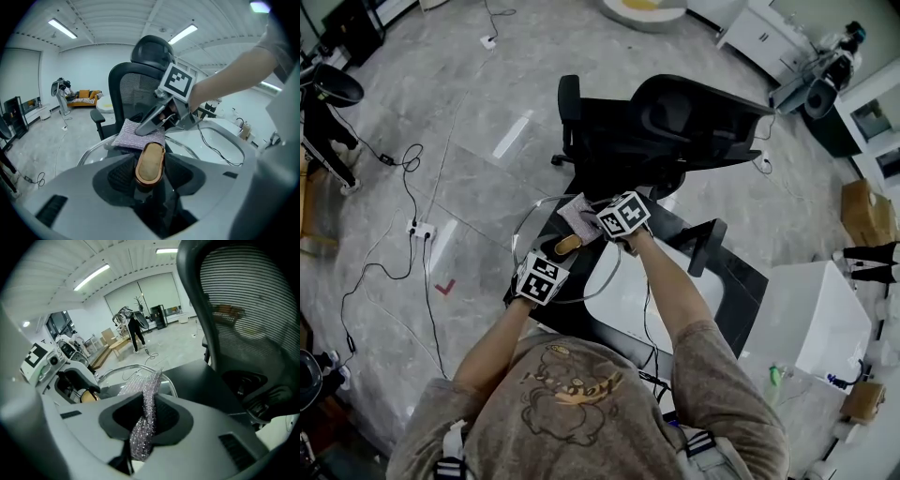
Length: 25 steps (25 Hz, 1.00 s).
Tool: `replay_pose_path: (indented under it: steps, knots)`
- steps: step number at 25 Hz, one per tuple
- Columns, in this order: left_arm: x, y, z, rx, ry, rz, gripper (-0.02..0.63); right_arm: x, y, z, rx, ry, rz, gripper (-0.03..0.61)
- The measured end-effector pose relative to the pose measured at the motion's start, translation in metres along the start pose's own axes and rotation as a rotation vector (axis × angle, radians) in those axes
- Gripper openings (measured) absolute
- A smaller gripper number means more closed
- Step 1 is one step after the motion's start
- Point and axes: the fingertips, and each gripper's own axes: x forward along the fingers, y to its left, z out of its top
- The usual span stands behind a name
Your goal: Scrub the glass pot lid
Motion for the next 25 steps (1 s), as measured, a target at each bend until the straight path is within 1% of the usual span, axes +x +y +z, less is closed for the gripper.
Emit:
replay_pose_path:
  steps: [5, 12, 15, 21, 25]
  knots:
    - [0.001, 0.000, 0.002, 0.006, 0.018, -0.024, 0.212, -0.019, -0.003, -0.024, 0.045, -0.022, -0.046, 0.078]
    - [0.001, -0.001, 0.002, 0.019, 0.078, -0.058, 0.206, -0.042, 0.007, -0.061, 0.115, -0.042, -0.115, 0.078]
    - [0.002, -0.001, 0.003, 0.017, 0.091, -0.069, 0.206, -0.051, 0.018, -0.073, 0.149, -0.051, -0.139, 0.078]
    - [0.002, -0.001, 0.004, 0.023, 0.123, -0.087, 0.202, -0.056, 0.051, -0.100, 0.216, -0.067, -0.152, 0.078]
    - [0.003, -0.002, 0.003, 0.020, 0.138, -0.094, 0.202, -0.051, 0.077, -0.107, 0.212, -0.069, -0.154, 0.078]
